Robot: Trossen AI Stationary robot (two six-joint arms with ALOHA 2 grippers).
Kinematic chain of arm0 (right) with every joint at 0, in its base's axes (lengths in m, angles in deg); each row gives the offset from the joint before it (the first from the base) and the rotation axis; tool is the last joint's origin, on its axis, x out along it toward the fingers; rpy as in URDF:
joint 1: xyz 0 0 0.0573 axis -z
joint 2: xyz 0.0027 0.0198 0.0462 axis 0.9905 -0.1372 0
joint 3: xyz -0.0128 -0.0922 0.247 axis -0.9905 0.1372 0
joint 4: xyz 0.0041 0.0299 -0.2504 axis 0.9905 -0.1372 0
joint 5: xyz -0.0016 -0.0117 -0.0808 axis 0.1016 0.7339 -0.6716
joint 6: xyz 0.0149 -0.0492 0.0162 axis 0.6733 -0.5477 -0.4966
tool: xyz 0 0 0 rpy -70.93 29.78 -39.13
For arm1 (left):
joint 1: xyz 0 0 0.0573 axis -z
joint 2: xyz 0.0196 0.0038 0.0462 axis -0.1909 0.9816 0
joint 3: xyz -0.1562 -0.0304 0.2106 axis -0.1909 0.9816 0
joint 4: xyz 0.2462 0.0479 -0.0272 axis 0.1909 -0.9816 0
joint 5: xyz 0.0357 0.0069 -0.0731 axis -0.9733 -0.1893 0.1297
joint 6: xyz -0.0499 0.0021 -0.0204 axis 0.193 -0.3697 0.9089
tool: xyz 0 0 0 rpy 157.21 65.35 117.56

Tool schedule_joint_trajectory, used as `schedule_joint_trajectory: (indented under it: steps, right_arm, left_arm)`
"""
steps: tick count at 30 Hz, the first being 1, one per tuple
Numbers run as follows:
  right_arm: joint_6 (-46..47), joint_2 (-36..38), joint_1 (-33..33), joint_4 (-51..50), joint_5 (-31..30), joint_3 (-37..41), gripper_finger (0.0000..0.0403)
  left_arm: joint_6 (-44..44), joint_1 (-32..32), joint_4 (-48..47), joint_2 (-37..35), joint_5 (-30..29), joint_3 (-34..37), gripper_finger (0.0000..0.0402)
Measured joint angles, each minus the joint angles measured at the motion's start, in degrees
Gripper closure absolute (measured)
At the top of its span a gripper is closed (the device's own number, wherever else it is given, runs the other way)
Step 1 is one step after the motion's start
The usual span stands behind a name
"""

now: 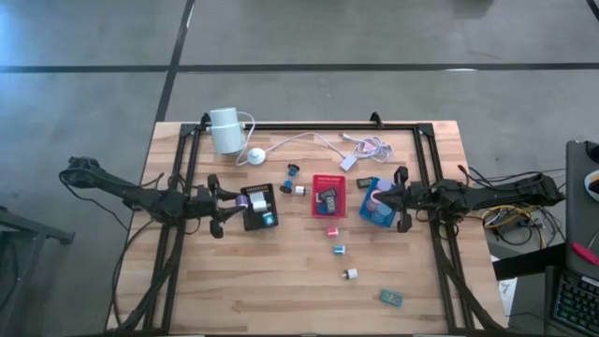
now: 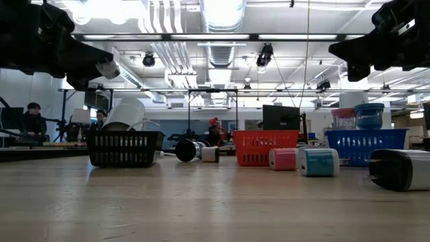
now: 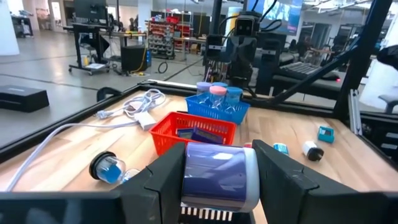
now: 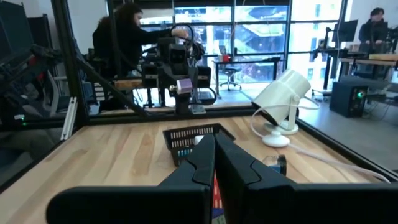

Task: Pick & Place Office items
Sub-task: Put the purple charger adapter into the black bin

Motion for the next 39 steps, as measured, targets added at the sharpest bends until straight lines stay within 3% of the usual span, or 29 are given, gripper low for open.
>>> schedule_joint_trajectory:
  steps: [15, 22, 32, 39]
  right_arm:
    - [-0.08, -0.83, 0.0, -0.41, 0.0, 0.0, 0.0394]
    - [-0.27, -0.83, -0.02, -0.36, 0.56, 0.0, 0.0394]
    - [2.34, -0.74, 0.0, -0.3, 0.06, 0.0, 0.0394]
    - [2.32, -0.74, 0.0, -0.3, 0.07, 0.0, 0.0394]
  left_arm:
    - [0.93, -0.02, -1.1, 0.0, -0.11, -0.54, 0.0234]
    - [4.94, -0.06, -15.3, 3.18, -4.08, -10.11, 0.0234]
    - [12.44, -0.44, -36.64, 11.35, -4.22, -24.52, 0.0234]
    - [15.72, -0.81, -42.42, 19.75, -1.67, -29.66, 0.0234]
